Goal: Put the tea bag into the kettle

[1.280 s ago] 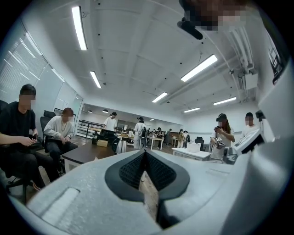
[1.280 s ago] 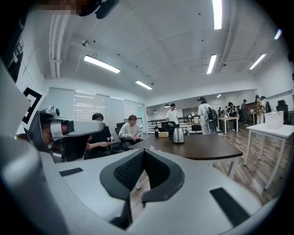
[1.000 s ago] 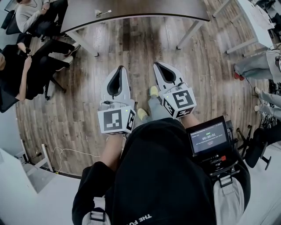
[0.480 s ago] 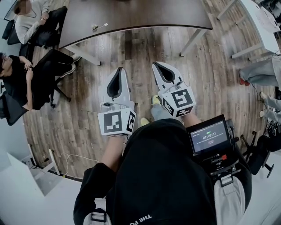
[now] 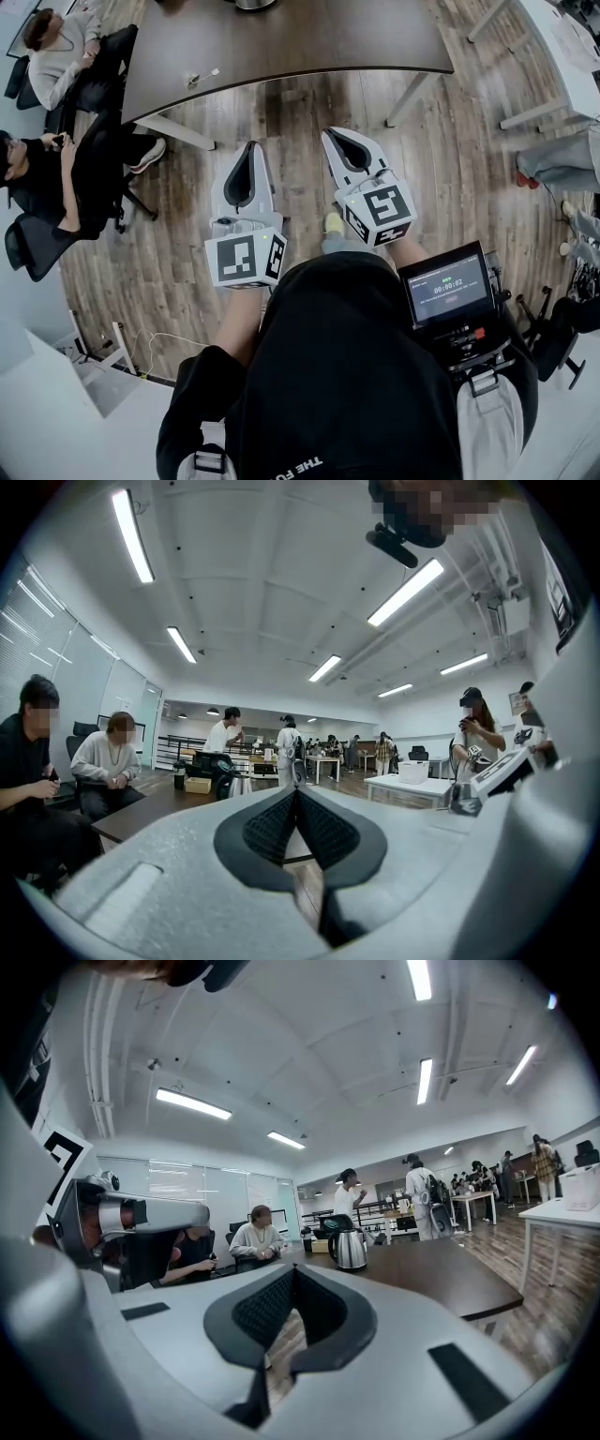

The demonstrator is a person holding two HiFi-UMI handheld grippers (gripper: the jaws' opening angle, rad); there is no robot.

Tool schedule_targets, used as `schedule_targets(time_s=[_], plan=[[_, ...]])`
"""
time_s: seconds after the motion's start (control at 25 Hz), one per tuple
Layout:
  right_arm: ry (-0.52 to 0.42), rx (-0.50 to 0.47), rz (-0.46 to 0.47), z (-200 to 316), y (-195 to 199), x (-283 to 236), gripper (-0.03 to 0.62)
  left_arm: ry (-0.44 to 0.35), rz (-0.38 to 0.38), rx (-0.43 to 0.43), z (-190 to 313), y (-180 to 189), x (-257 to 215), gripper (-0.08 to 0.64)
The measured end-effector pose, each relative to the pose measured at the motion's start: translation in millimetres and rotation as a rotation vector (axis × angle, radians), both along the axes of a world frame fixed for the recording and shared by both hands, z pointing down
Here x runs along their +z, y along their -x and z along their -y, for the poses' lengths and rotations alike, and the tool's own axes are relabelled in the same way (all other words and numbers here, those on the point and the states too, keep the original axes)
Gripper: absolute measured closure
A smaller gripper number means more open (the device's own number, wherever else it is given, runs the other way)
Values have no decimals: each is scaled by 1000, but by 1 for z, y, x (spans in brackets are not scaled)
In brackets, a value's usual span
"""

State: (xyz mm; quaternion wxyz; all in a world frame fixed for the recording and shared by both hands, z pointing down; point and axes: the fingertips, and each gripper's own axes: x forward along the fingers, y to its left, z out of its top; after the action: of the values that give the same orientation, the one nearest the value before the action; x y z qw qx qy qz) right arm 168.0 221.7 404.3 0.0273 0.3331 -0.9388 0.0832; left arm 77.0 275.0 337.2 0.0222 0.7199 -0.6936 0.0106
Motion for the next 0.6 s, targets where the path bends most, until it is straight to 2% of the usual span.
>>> schedule_targets(time_s=[0.28,0.6], plan=[[12,-12,15,20,-5,1,588,7,12,-19,15,-6,-2,558],[19,10,32,29,-3,-1,588,21,35,9,22,-6,1,558]])
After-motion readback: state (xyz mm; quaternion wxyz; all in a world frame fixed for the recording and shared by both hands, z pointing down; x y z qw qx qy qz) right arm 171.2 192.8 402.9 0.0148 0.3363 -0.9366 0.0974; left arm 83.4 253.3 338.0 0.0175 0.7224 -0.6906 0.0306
